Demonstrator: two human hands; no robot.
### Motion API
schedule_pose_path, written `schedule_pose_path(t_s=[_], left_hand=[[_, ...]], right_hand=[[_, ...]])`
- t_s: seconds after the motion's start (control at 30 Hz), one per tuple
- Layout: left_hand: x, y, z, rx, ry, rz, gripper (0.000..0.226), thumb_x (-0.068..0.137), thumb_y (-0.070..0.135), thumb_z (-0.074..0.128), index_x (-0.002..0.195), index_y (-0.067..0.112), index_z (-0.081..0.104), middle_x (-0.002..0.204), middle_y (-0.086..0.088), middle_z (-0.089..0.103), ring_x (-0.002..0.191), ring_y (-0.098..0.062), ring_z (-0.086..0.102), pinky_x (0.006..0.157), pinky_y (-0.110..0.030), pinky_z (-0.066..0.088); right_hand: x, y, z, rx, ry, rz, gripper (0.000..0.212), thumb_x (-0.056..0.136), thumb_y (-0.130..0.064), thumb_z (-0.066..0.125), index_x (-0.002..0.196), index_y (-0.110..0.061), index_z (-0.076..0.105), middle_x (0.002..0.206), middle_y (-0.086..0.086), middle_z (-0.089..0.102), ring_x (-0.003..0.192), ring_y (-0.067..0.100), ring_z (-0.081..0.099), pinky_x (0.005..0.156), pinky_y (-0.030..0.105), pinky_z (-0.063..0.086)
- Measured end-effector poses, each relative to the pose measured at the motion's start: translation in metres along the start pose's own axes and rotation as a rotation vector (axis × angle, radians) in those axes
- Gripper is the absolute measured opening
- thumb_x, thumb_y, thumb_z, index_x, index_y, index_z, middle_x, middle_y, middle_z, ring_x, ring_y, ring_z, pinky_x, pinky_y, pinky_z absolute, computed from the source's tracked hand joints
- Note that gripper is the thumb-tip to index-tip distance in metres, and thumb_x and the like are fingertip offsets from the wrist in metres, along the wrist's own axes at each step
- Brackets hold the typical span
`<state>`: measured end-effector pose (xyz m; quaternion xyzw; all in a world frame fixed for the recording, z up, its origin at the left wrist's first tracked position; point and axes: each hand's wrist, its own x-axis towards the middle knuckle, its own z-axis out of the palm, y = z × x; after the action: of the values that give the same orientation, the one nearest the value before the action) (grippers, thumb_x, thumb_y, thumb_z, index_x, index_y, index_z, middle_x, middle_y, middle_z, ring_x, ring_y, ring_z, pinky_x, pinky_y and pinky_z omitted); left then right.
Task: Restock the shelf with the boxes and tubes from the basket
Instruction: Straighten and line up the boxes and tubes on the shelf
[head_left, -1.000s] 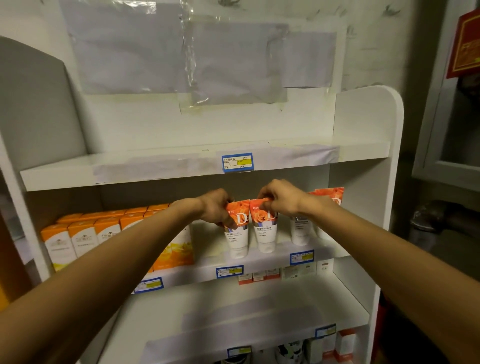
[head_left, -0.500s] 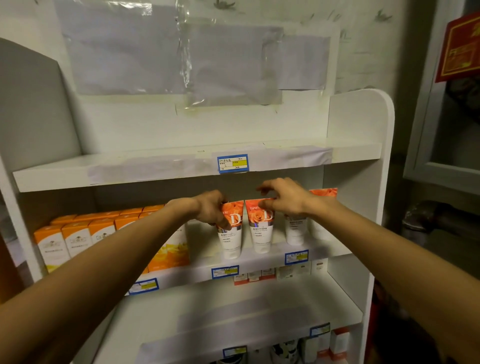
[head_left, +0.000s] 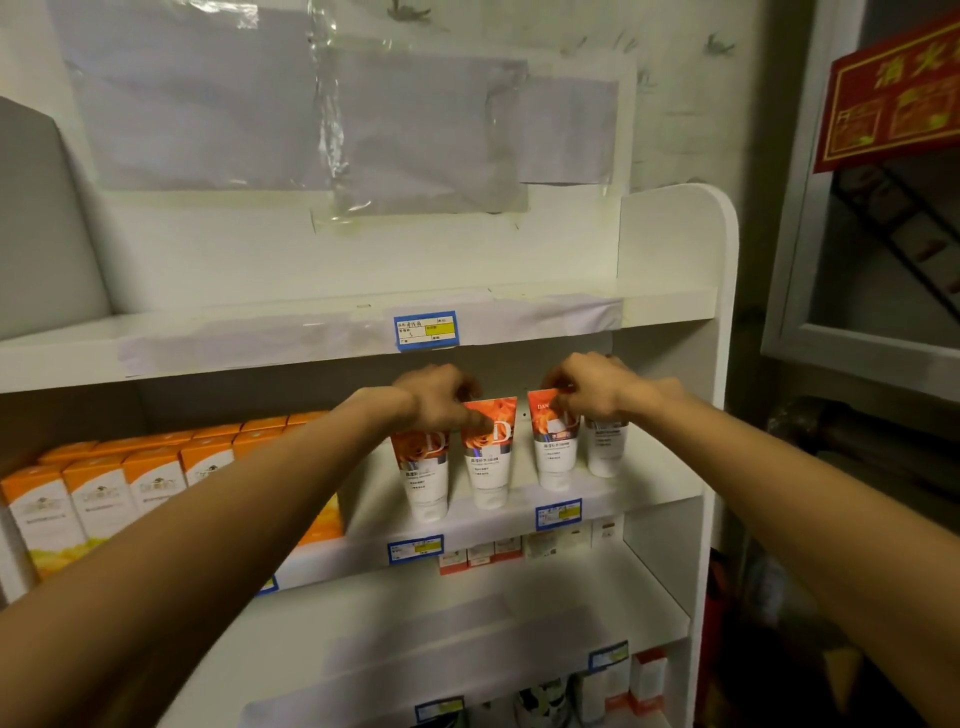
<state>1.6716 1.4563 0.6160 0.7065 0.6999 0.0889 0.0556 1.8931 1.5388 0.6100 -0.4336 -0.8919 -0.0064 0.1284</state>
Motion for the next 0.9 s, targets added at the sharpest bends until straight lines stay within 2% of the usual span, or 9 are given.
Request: schedule_pose_path(t_s=[0.1,0.2,0.33,0.47,0.63,0.9], left_hand=[[0.005,0.008,0.005,0.062,-0.048,-0.035,0.061,0.087,0.053,0.066,0.138,0.023,0.052,0.126,-0.002,0.065,0.105,-0.024,0.066,0.092,-0.042,0.055],[0.009,0.008,0.010,0.060,-0.034,-0.076,0.048,0.090,0.050,0.065,0.125,0.019,0.063,0.111,-0.003,0.070,0.096,-0.022,0.068,0.090,-0.042,0.056],[0.014,0.004,0.013,0.013,-0.025,-0.084,0.041,0.089,0.048,0.067,0.114,0.016,0.068,0.101,-0.002,0.072,0.089,-0.020,0.070,0.087,-0.038,0.057],[0.019,0.002,0.012,-0.053,-0.088,-0.075,0.038,0.090,0.044,0.068,0.117,0.016,0.067,0.106,-0.004,0.073,0.093,-0.021,0.070,0.090,-0.039,0.056],[0.025,-0.003,0.010,-0.046,-0.128,-0.088,0.033,0.088,0.044,0.070,0.108,0.018,0.066,0.103,-0.003,0.073,0.091,-0.020,0.071,0.092,-0.041,0.056],[0.024,-0.003,0.004,-0.036,-0.181,-0.068,0.040,0.090,0.041,0.069,0.120,0.014,0.067,0.111,-0.005,0.073,0.097,-0.022,0.072,0.094,-0.041,0.056]], right_hand=[[0.004,0.002,-0.003,0.010,0.026,-0.015,0.025,0.094,-0.025,0.060,0.116,-0.024,0.071,0.115,0.000,0.072,0.106,0.021,0.065,0.104,0.050,0.044],[0.007,0.003,-0.005,0.033,0.010,-0.060,0.023,0.094,-0.024,0.061,0.114,-0.020,0.073,0.114,0.000,0.072,0.102,0.018,0.066,0.101,0.048,0.048],[0.007,0.006,-0.003,0.073,0.032,-0.107,0.023,0.093,-0.021,0.063,0.113,-0.018,0.075,0.112,0.000,0.074,0.098,0.016,0.068,0.093,0.041,0.055],[0.007,0.003,0.003,0.091,0.063,-0.144,0.023,0.093,-0.021,0.063,0.114,-0.019,0.074,0.113,0.000,0.074,0.101,0.018,0.068,0.091,0.041,0.056],[0.008,0.004,0.007,0.122,0.088,-0.133,0.024,0.093,-0.021,0.063,0.115,-0.018,0.074,0.114,0.001,0.074,0.102,0.017,0.068,0.092,0.040,0.056],[0.004,0.007,0.008,0.106,0.108,-0.139,0.025,0.095,-0.023,0.062,0.117,-0.017,0.072,0.115,0.002,0.073,0.102,0.018,0.068,0.090,0.039,0.056]])
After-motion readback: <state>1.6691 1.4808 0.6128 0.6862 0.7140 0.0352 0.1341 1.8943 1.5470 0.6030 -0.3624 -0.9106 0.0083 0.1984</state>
